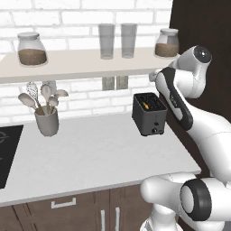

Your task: Start the toaster. Once the lever pops up, take the bread to the plate on the dining counter.

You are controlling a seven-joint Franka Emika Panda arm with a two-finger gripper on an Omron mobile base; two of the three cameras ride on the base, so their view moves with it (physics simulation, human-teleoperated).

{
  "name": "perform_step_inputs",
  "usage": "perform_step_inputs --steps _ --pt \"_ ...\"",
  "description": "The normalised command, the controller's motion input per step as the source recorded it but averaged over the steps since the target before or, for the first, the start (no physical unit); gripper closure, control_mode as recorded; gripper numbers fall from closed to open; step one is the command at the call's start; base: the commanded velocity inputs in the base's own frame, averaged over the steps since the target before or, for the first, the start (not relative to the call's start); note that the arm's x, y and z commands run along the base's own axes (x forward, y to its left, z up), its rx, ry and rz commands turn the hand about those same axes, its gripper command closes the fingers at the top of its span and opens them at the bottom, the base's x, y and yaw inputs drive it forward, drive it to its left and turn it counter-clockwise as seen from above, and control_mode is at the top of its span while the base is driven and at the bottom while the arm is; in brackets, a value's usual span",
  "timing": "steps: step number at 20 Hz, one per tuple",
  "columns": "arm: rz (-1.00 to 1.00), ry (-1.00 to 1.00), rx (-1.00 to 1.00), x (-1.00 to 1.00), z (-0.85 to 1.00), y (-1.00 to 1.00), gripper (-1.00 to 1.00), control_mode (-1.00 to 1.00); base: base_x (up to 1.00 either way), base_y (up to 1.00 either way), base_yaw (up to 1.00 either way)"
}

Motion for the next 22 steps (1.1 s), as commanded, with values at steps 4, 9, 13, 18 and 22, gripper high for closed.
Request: perform_step_inputs --steps 4,9,13,18,22 --pt "0.00 0.00 0.00 0.00 0.00 0.00 -1.00 -1.00 0.00 0.00 0.00" --pt "0.00 0.00 0.00 0.00 0.00 0.00 -1.00 -1.00 0.00 0.00 0.00" --pt "0.00 0.00 0.00 0.00 0.00 0.00 -1.00 -1.00 0.00 0.00 0.00" --pt "0.00 0.00 0.00 0.00 0.00 0.00 -1.00 -1.00 0.00 0.00 0.00" --pt "0.00 0.00 0.00 0.00 0.00 0.00 -1.00 -1.00 0.00 0.00 0.00"
